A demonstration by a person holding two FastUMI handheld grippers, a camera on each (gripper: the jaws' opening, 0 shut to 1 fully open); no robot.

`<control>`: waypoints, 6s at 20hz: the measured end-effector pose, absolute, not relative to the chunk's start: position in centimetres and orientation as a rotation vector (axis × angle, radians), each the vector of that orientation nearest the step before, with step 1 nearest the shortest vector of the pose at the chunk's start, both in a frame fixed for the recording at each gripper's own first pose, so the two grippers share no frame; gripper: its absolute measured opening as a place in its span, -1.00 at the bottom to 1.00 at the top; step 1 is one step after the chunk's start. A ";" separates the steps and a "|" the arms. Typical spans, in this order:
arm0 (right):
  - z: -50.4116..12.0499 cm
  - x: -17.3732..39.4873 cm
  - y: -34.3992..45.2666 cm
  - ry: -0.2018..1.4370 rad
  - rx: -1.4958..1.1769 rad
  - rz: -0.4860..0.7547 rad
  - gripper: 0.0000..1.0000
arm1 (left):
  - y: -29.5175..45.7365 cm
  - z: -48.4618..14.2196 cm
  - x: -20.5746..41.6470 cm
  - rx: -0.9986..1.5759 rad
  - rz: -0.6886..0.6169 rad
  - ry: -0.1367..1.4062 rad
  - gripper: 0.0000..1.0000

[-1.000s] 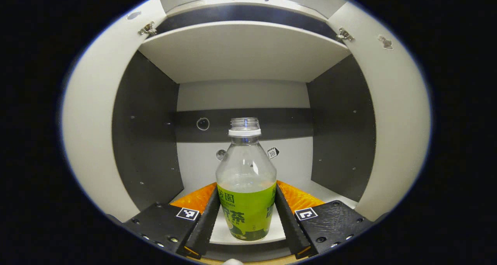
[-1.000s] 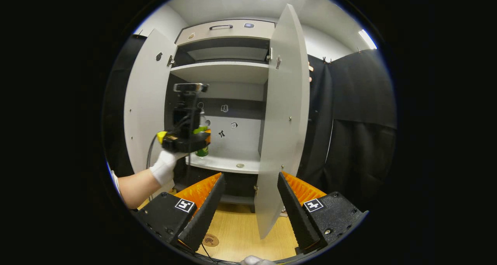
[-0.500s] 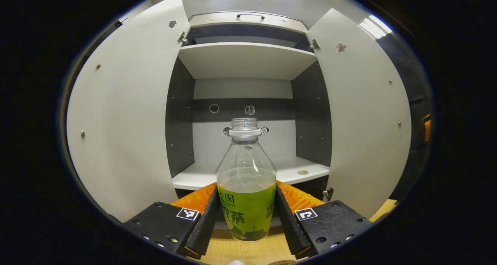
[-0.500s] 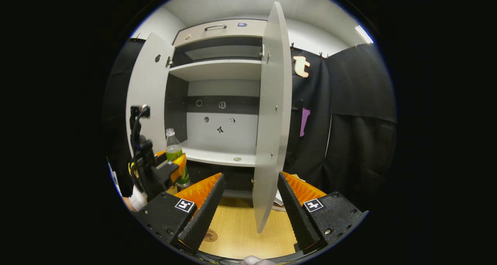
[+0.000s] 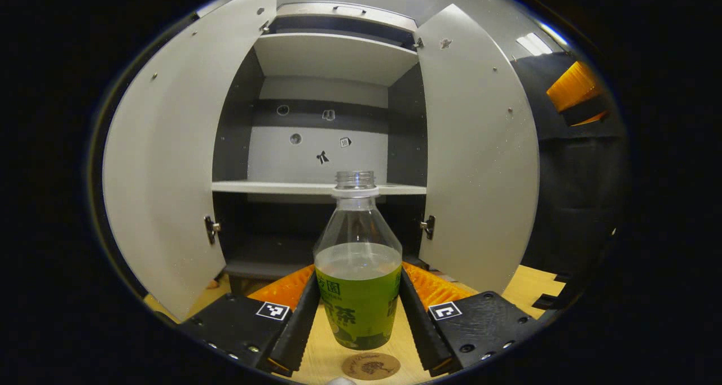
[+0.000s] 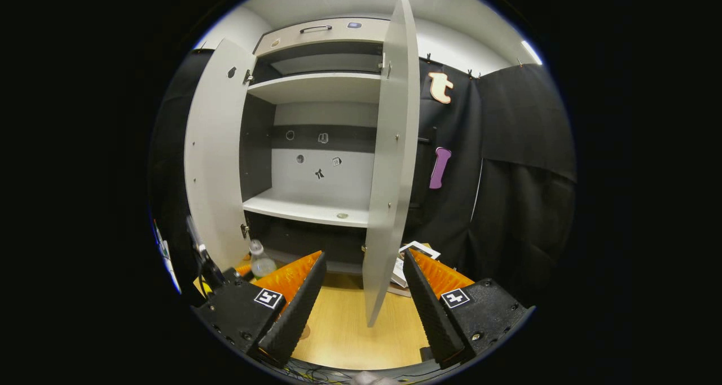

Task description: Grasp the bottle in the cabinet with the left hand and place it on the coaster, then close the right door with the right hand and the left door with the left hand.

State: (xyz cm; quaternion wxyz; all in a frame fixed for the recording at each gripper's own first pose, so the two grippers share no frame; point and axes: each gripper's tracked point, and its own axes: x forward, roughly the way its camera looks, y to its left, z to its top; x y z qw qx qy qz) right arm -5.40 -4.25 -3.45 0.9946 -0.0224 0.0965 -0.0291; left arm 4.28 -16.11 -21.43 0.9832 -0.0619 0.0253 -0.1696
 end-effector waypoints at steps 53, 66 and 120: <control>4.5 -0.3 -20.0 0.007 0.048 -0.198 0.68 | 1.0 -2.2 -7.9 -0.013 -0.029 -0.002 0.92; 6.9 4.7 -17.2 0.024 0.058 0.078 0.62 | -3.9 0.2 -10.2 -0.034 0.056 -0.001 0.92; -0.6 -2.3 -4.1 0.139 0.055 0.091 0.62 | 19.1 0.9 -1.3 -0.029 0.230 -0.021 0.92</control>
